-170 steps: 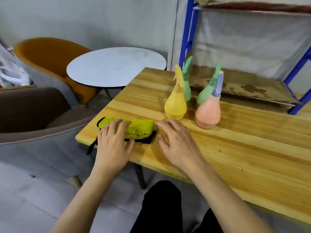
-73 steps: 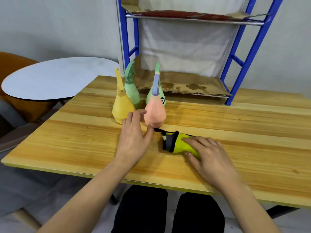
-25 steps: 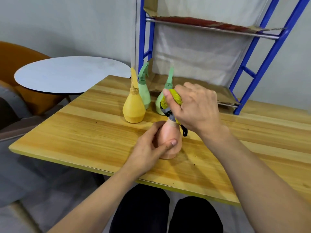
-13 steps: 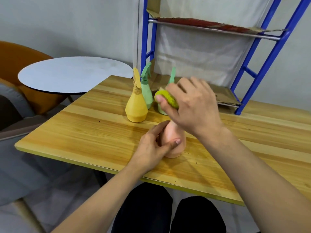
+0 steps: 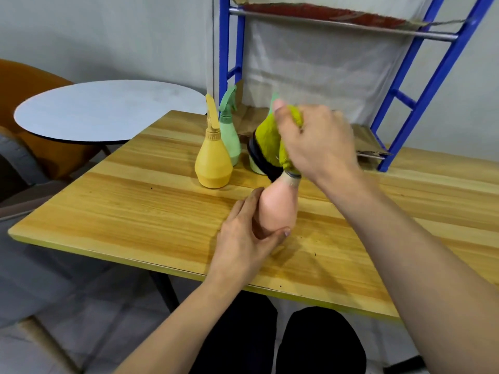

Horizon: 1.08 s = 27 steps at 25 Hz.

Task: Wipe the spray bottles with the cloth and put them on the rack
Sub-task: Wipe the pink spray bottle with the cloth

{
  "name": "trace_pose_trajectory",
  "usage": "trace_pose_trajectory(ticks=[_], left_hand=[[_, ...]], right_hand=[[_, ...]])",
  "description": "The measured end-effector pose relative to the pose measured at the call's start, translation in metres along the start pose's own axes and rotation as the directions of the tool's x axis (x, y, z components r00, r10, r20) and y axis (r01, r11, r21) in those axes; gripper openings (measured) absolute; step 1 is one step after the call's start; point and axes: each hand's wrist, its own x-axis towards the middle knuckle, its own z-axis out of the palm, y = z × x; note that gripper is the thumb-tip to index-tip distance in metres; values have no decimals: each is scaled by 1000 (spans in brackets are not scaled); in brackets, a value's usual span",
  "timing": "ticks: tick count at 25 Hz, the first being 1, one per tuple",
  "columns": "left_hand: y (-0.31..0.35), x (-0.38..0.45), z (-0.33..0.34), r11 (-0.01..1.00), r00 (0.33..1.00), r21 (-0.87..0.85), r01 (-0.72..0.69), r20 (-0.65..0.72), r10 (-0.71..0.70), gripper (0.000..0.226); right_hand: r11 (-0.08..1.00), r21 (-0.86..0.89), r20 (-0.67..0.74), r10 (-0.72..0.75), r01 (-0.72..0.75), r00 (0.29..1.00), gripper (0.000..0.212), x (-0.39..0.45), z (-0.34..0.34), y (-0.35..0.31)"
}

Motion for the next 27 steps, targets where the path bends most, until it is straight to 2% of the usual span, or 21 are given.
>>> trace_pose_trajectory(ticks=[1, 3, 6, 9, 11, 14, 16, 18, 20, 22, 25, 27], left_hand=[[1, 0, 1, 1000, 1000, 0, -2, -1, 2, 90], [-1, 0, 2, 1000, 1000, -6, 15, 10, -15, 90], [-6, 2, 1, 1000, 999, -3, 15, 28, -15, 87], [-5, 3, 3, 1000, 1000, -12, 15, 26, -14, 85], [-7, 4, 4, 1000, 1000, -8, 7, 20, -7, 85], [-12, 5, 5, 1000, 1000, -4, 5, 20, -5, 87], [-12, 5, 6, 1000, 1000, -29, -4, 20, 4, 86], [-12, 4, 6, 999, 1000, -50, -6, 22, 7, 86], [-13, 4, 7, 999, 1000, -52, -2, 26, 4, 87], [-13, 3, 7, 999, 1000, -52, 5, 18, -4, 89], [-15, 5, 7, 999, 1000, -47, -13, 16, 14, 93], [-17, 6, 7, 998, 999, -56, -6, 33, 7, 94]], right_hand=[[994, 98, 16, 48, -49, 999, 61, 7, -6, 5], [981, 188, -51, 53, -43, 997, 60, 9, -15, 8], [987, 158, -217, 69, -34, 974, 51, -3, -17, 16], [995, 77, -149, -46, 58, 988, 45, -24, -1, 24], [998, 31, -181, -43, 49, 983, 48, -27, 12, 23], [993, 87, -243, 98, -79, 965, 49, -22, 19, 18], [945, 287, -226, 225, -156, 948, 49, -20, 15, 17], [793, 553, -197, 424, -257, 884, 52, -22, 9, 17], [663, 678, -202, 584, -318, 787, 49, -30, 7, 23], [647, 682, -215, 623, -341, 752, 45, -50, 16, 26], [707, 625, -230, 573, -332, 787, 47, -70, 39, 18], [765, 526, -240, 554, -373, 797, 53, -64, 42, 12]])
